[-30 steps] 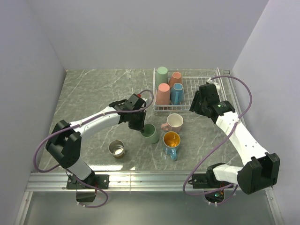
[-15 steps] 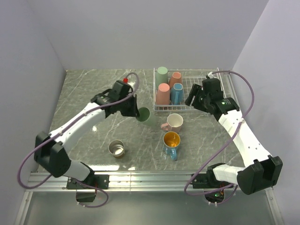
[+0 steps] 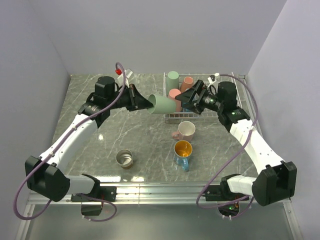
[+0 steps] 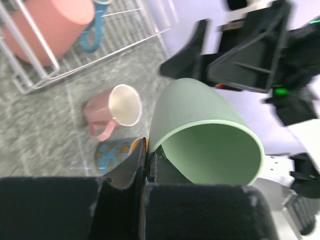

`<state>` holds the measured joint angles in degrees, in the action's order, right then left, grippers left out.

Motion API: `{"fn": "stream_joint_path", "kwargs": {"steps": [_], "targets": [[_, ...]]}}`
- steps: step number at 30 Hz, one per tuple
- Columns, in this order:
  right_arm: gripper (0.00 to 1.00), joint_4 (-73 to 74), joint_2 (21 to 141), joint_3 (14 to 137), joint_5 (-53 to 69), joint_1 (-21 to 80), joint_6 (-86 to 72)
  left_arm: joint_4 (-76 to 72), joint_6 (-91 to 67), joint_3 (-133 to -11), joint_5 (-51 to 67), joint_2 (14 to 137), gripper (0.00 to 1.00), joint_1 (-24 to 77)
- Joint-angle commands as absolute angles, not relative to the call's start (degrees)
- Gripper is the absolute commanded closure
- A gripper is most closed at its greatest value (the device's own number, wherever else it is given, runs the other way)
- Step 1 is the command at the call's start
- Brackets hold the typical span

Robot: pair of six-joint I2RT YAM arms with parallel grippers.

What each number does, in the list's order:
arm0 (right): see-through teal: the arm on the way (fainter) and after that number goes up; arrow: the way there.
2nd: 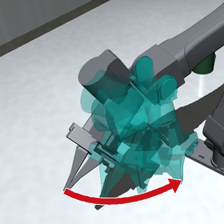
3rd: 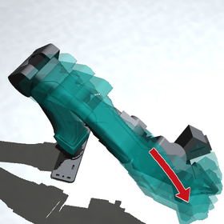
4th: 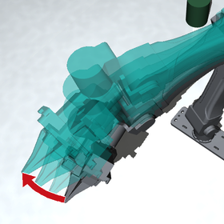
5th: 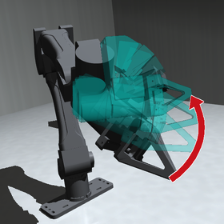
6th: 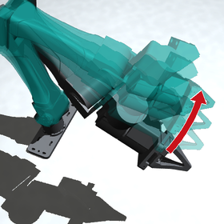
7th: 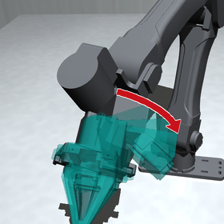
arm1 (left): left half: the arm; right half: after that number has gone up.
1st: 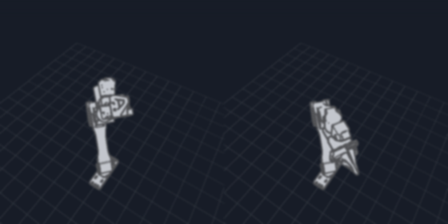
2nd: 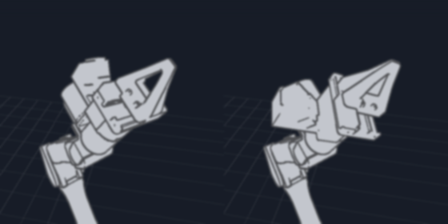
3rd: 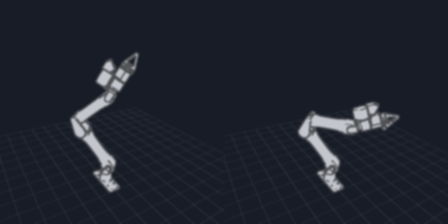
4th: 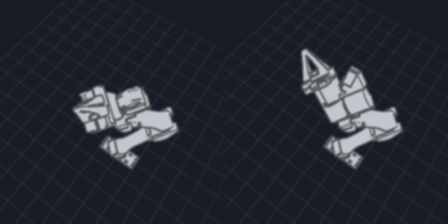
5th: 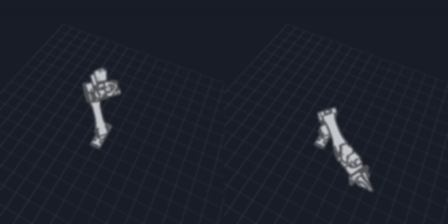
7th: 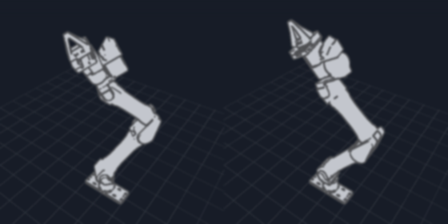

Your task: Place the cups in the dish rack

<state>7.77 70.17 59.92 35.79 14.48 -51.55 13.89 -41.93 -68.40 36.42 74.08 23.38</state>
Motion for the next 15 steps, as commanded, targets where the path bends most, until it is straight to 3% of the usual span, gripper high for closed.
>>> {"fn": "stream_joint_path", "kwargs": {"steps": [1,15], "targets": [[0.02,-10.09,70.66,55.91,44.47,14.59,-63.88,2.83,-47.63,-67.41,43.77,73.39,1.0,22.15],[0.01,-26.62,74.18,53.44,45.79,18.37,-77.16,-12.98,-58.43,-60.74,48.07,74.0,1.0,18.9]]}}
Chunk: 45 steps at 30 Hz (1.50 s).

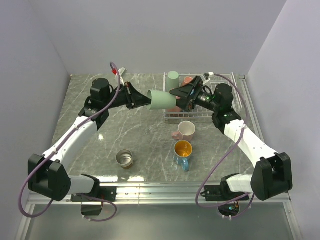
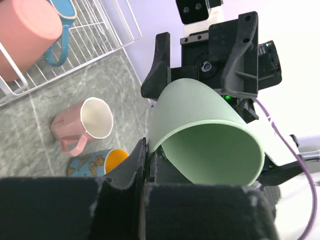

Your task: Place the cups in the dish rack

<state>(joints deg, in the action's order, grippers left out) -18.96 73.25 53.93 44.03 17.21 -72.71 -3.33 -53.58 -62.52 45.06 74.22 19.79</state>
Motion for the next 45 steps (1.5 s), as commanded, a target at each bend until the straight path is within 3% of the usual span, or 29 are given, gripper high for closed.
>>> {"fn": "stream_joint_path", "kwargs": {"steps": [1,19,23,27,32,37,40,41,45], "targets": [[0.01,-27.24,74.27,53.26,45.62,18.54,-77.6,-13.88,-59.23,-60.38,48.34,74.09,1.0,18.72],[0.0,-35.51,77.08,53.61,44.56,22.76,-84.81,-21.8,-64.69,-58.27,49.39,76.99,1.0,17.14],[0.05,-36.3,77.87,53.7,44.03,23.03,-85.86,-21.62,-64.42,-58.01,49.48,77.17,1.0,17.14],[0.24,-39.02,79.01,54.14,44.38,23.47,-87.62,-20.92,-63.55,-58.36,49.22,77.43,1.0,17.14],[0.38,-39.37,80.42,56.25,45.53,24.17,-87.98,-19.52,-62.58,-58.62,48.34,77.61,1.0,17.14],[0.77,-39.37,80.68,56.86,45.79,24.52,-88.15,-16.44,-60.38,-59.94,47.55,78.31,1.0,17.14],[0.95,-38.06,81.12,58.0,46.14,24.08,-86.93,-13.81,-58.8,-60.99,47.29,79.01,0.86,16.96],[0.98,-36.75,81.12,58.44,46.32,24.0,-86.49,-12.15,-57.84,-61.17,47.02,79.1,0.76,16.7],[1.0,-33.23,81.47,61.16,47.02,21.8,-84.29,-8.36,-55.11,-62.05,45.97,79.01,0.55,15.65]]}}
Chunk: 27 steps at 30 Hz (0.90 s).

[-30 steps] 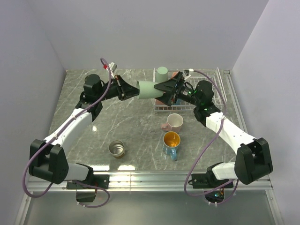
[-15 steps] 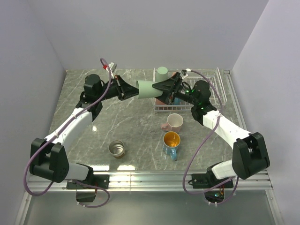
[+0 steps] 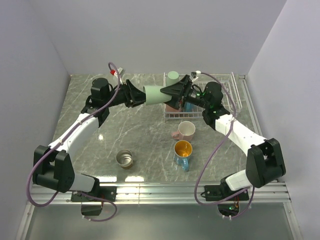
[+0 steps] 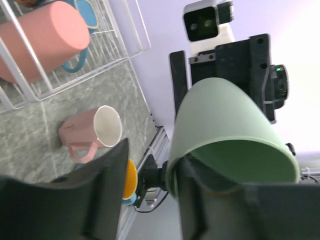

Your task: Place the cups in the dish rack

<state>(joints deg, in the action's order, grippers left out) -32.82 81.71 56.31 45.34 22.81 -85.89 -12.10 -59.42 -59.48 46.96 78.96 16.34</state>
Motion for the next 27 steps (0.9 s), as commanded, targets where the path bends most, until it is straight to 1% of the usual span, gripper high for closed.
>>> {"fn": "stream_joint_path", "kwargs": {"steps": [1,3,6,7,8,10,11,13,14,16,17,18,22,23,24,26,27], "targets": [[1.0,-32.79,81.56,61.52,47.37,21.1,-83.94,-7.65,-54.5,-62.22,45.88,78.93,0.51,15.3],[1.0,-31.03,81.74,62.57,48.16,18.73,-82.88,-6.68,-53.53,-62.14,45.79,78.75,0.46,13.89],[1.0,-25.25,81.83,65.02,49.04,14.35,-79.11,-5.01,-52.47,-61.7,46.4,78.4,0.43,11.44],[1.0,-22.61,81.74,65.91,49.13,13.2,-75.27,-3.88,-52.21,-61.53,46.49,78.4,0.43,10.73],[1.0,-16.32,81.83,67.05,49.04,12.23,-72.8,-3.17,-51.25,-61.44,46.67,78.14,0.43,9.24],[1.0,-8.92,82.79,71.26,47.74,8.97,-67.53,-1.77,-50.02,-61.35,46.5,77.7,0.43,8.09],[1.0,-0.61,83.4,73.11,46.94,7.83,-61.5,-0.19,-48.36,-61.43,46.15,77.43,0.43,6.95],[1.0,6.38,85.68,78.47,45.45,5.2,-56.36,3.5,-46.94,-62.05,45.09,76.99,0.44,5.98],[1.0,14.25,86.65,80.49,42.31,4.58,-50.94,5.86,-45.45,-62.14,44.74,76.91,0.44,5.54],[1.0,22.55,89.98,87.6,36.59,3.52,-44.94,8.6,-43.69,-62.49,42.9,75.94,0.45,4.84],[1.0,30.16,91.3,90.32,28.91,3.52,-39.52,11.31,-42.03,-62.58,42.11,75.24,0.45,4.49],[1.0,33.28,92.62,94.96,25.0,3.43,-37.38,12.47,-41.05,-62.58,41.32,74.8,0.45,4.57],[1.0,41.91,99.82,103.26,10.13,3.51,-30.52,14.77,-39.46,-60.22,38.68,73.04,0.45,4.31],[1.0,44.1,100.97,106.06,7.93,3.43,-29.72,14.68,-39.98,-59.68,38.24,72.78,0.45,4.31],[1.0,45.43,102.2,107.65,2.6,3.51,-29.27,15.2,-40.25,-59.07,37.88,72.77,0.46,4.31],[1.0,47.88,104.93,110.03,-1.74,3.52,-28.57,16.08,-40.86,-59.33,37.1,72.69,0.47,4.31],[1.0,48.77,105.72,112.3,-6.8,3.52,-28.65,16.78,-40.96,-60.02,36.57,72.69,0.47,4.31]]}}
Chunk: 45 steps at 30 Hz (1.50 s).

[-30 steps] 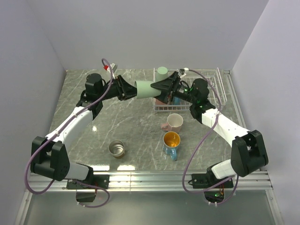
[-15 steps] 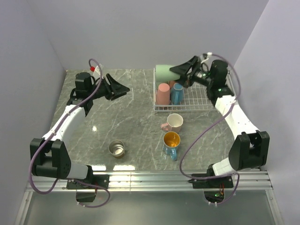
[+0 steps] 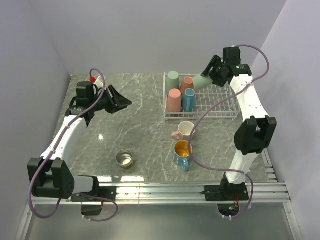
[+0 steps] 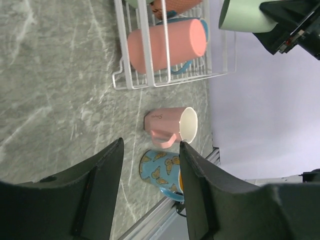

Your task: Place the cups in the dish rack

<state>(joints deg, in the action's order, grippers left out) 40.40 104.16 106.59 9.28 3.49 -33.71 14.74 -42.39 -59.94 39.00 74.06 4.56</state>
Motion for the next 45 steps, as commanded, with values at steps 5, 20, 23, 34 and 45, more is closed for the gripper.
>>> {"fn": "stream_joint_path", "kwargs": {"steps": [5,20,23,34,45], "targets": [[1.0,49.75,111.08,116.71,-13.88,3.43,-29.62,21.44,-44.37,-60.91,31.83,69.97,0.48,4.31],[1.0,45.9,119.1,120.15,-12.31,3.95,-31.81,36.12,-46.15,-65.21,22.86,66.53,0.49,4.31],[1.0,43.17,119.44,119.0,-11.61,3.95,-33.22,41.46,-44.22,-67.49,19.96,67.58,0.49,4.83],[1.0,47.2,130.08,129.65,-16.17,5.98,-37.52,45.97,-40.7,-70.84,10.37,65.56,0.45,14.06],[1.0,44.47,130.34,125.51,-15.29,7.99,-36.83,45.62,-40.78,-74.18,10.02,73.3,0.52,14.06]]}}
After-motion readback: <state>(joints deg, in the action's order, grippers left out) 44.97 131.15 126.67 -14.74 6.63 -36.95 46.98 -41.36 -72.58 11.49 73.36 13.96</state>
